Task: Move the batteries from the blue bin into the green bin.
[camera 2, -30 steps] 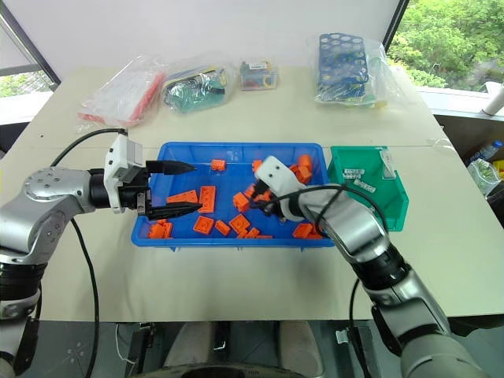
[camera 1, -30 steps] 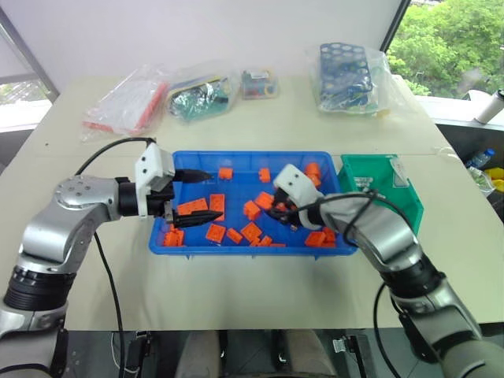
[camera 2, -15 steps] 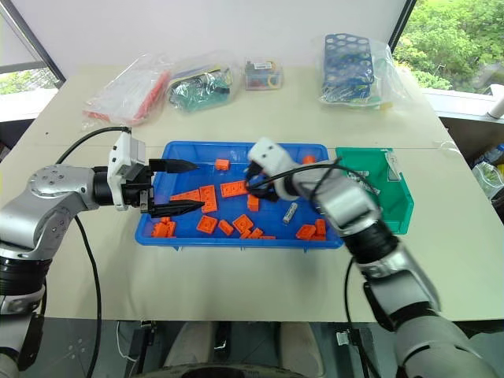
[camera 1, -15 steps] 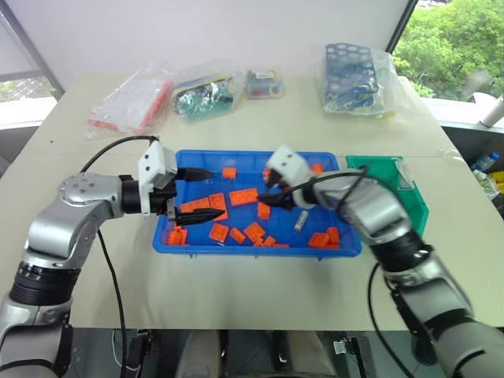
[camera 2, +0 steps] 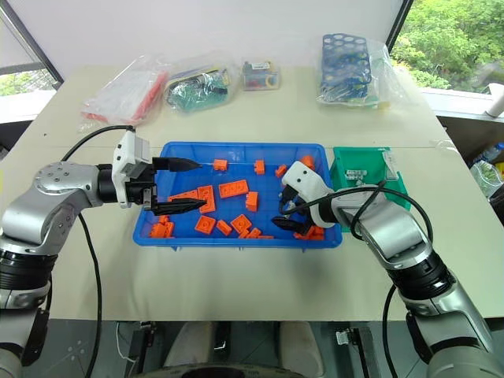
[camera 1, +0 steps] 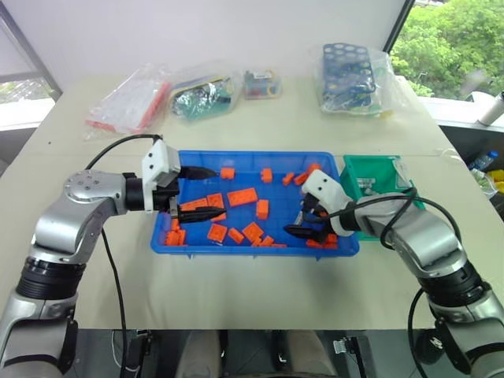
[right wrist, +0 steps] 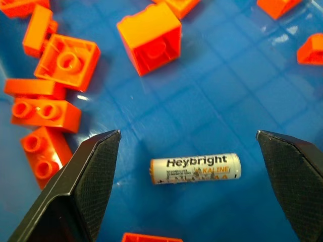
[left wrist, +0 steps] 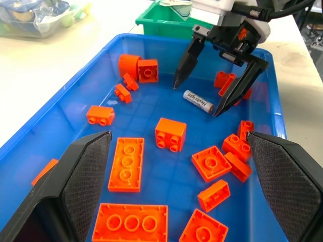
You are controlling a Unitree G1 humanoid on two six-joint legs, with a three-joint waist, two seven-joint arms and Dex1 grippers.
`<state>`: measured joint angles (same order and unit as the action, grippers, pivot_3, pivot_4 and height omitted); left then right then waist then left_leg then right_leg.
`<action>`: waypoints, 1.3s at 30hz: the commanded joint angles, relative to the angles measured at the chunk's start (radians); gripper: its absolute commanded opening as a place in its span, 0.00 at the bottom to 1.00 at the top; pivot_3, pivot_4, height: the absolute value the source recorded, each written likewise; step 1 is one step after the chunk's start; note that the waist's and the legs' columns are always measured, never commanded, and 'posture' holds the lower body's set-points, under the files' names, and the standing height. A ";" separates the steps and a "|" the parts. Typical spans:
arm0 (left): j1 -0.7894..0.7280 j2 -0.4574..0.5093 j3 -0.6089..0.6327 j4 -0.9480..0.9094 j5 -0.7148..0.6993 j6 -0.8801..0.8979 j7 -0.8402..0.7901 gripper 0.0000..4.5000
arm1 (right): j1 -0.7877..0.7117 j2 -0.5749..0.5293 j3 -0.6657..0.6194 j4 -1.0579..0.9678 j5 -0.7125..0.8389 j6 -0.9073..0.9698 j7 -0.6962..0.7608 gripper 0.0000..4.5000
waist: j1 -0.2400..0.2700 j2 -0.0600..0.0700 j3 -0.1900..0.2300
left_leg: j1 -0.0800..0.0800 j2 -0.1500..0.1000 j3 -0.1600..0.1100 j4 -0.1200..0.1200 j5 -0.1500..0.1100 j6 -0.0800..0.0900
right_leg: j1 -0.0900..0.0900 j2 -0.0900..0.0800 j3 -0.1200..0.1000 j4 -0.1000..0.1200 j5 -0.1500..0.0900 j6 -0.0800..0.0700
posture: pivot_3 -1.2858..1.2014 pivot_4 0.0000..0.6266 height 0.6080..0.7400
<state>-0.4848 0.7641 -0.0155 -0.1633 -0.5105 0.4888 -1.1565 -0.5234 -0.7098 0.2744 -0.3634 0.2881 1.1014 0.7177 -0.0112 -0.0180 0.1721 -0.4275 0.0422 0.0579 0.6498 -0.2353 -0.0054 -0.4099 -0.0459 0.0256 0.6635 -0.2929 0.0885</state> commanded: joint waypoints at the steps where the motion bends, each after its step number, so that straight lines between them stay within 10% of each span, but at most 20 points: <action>1: -0.011 0.005 0.018 -0.016 -0.002 -0.018 -0.005 1.00 | 0.006 -0.027 0.014 0.023 -0.015 -0.046 0.020 0.98 | -0.001 0.000 0.000 | 0.000 0.000 0.000 0.000 0.000 0.000 | 0.000 0.000 0.000 0.000 0.000 0.000 | 0.52 0.24 1.00; 8: -0.010 0.006 0.024 -0.023 -0.002 -0.018 0.002 1.00 | 0.016 -0.060 0.040 0.081 -0.034 -0.127 0.062 0.98 | 0.002 -0.001 0.000 | 0.000 0.000 0.000 0.000 0.000 0.000 | 0.001 0.000 0.000 -0.001 0.000 0.000 | 0.52 0.24 1.00; 14: -0.011 0.011 0.033 -0.019 -0.002 -0.020 0.008 1.00 | 0.002 -0.047 0.024 0.076 -0.030 -0.135 0.056 0.48 | 0.001 -0.001 0.000 | 0.000 -0.001 -0.001 0.001 0.000 0.000 | 0.001 -0.001 0.000 -0.001 0.000 0.000 | 0.52 0.24 1.00; 21: -0.015 0.010 0.032 -0.013 0.001 -0.023 0.009 1.00 | -0.090 -0.012 -0.151 0.046 0.076 -0.014 0.040 0.48 | 0.000 0.000 0.000 | 0.000 0.000 -0.001 0.001 0.000 0.000 | 0.001 -0.001 0.000 0.000 0.000 0.000 | 0.52 0.24 1.00; 31: -0.036 0.017 0.031 0.071 0.019 -0.061 -0.019 1.00 | -0.069 -0.265 -0.438 0.384 0.058 -0.106 0.070 0.48 | 0.019 -0.001 0.000 | 0.000 -0.001 0.001 -0.001 0.000 0.000 | 0.002 -0.001 0.000 -0.004 0.000 0.000 | 0.52 0.24 1.00; 36: -0.078 0.014 0.028 0.143 0.030 -0.074 -0.036 1.00 | -0.029 -0.275 -0.433 0.399 0.044 -0.142 0.066 0.99 | -0.004 0.000 0.000 | 0.001 -0.001 0.001 0.000 0.000 0.000 | 0.001 0.000 0.000 -0.001 0.000 0.000 | 0.52 0.24 1.00; 39: -0.099 0.014 0.024 0.184 0.048 -0.094 -0.045 1.00 | -0.038 -0.285 -0.432 0.421 0.040 -0.158 0.072 0.99 | -0.006 0.000 0.000 | 0.001 -0.001 0.001 -0.001 0.000 0.000 | 0.000 0.001 0.000 -0.001 0.000 0.000 | 0.52 0.24 1.00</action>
<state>-0.5640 0.7725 -0.0121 0.0103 -0.4704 0.4203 -1.1940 -0.5389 -0.9664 -0.1307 0.0550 0.3340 0.9644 0.7859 -0.0168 -0.0182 0.1719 -0.4269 0.0416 0.0588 0.6493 -0.2353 -0.0052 -0.4094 -0.0453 0.0260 0.6628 -0.2928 0.0888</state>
